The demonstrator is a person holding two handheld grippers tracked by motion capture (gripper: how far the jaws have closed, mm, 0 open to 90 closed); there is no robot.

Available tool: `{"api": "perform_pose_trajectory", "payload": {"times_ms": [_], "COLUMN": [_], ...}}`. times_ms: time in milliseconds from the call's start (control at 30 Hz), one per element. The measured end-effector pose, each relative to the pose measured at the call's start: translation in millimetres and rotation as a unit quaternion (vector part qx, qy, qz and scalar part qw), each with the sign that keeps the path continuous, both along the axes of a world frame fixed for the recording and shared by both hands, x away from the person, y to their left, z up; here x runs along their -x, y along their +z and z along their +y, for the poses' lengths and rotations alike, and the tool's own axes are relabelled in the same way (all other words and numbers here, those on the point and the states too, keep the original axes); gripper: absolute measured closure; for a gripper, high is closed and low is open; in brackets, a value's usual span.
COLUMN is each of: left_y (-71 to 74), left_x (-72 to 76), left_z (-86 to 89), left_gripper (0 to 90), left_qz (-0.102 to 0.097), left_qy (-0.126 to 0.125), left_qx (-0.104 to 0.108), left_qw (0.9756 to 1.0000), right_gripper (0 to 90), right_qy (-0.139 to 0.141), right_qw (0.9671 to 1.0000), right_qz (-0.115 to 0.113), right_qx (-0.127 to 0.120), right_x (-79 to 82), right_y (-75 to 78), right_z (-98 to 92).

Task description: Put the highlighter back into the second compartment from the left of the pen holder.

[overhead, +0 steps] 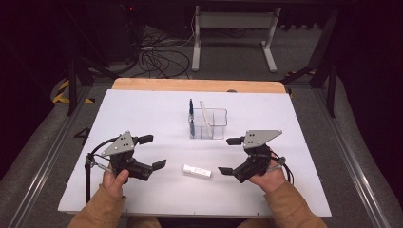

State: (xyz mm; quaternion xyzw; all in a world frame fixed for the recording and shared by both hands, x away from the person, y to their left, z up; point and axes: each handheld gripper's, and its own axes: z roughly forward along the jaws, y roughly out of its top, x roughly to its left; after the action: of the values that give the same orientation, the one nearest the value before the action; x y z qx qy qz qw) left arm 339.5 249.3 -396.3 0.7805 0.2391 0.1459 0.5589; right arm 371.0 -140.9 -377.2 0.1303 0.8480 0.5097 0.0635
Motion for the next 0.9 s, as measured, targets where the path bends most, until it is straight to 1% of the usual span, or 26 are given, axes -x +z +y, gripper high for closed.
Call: {"api": "perform_pose_trajectory", "payload": {"times_ms": [33,133,200,233,267,300,400,567,733,833,900], "left_y": [-1.1,-4.5,-6.3,-7.1,-7.7,-8.4,-9.1,-11.0,-12.8,-13.1,-13.1], "left_x": [0.9,4.2,5.5,6.0,6.0,6.6,9.0,12.8,15.1,15.9,16.3], "left_z": [0.9,5.8,7.8,8.7,10.0,10.3,12.2,14.6,18.4,20.8,22.1], "left_gripper": [2.9,3.1,2.9,3.0,3.1,3.1,3.1,3.2,3.4,3.5,3.5], "left_qz": [0.000,-0.010,-0.005,-0.002,-0.003,0.003,-0.006,-0.011,-0.013,-0.016,-0.018], "left_qy": [0.002,0.019,0.026,0.028,0.028,0.026,0.037,0.050,0.059,0.062,0.064], "left_qx": [0.002,-0.003,0.000,0.002,0.002,0.005,-0.002,-0.011,-0.010,-0.011,-0.013], "left_qw": [1.0000,0.9998,0.9996,0.9996,0.9996,0.9996,0.9993,0.9986,0.9981,0.9979,0.9977], "right_gripper": [2.0,2.1,2.4,2.4,2.4,2.4,2.8,5.4,8.0,9.1,9.6], "right_qy": [-0.001,-0.002,-0.003,-0.003,-0.004,-0.003,-0.002,-0.004,-0.009,-0.010,-0.010], "right_qw": [1.0000,1.0000,1.0000,1.0000,1.0000,1.0000,1.0000,0.9999,0.9996,0.9995,0.9992], "right_qz": [0.001,0.002,0.001,0.001,0.000,0.000,-0.003,-0.006,0.002,0.008,0.012], "right_qx": [0.000,-0.002,-0.003,-0.003,-0.002,0.000,0.004,0.011,0.027,0.029,0.037], "right_x": [-0.1,-0.5,-0.7,-0.9,-1.0,-1.2,-1.9,-3.1,-5.6,-8.0,-9.7], "right_y": [0.0,0.3,0.8,0.9,1.0,1.0,1.2,1.6,-0.2,-1.0,-1.8], "right_z": [0.6,1.7,2.4,3.2,4.1,5.2,8.7,13.5,22.1,28.1,33.7]}}
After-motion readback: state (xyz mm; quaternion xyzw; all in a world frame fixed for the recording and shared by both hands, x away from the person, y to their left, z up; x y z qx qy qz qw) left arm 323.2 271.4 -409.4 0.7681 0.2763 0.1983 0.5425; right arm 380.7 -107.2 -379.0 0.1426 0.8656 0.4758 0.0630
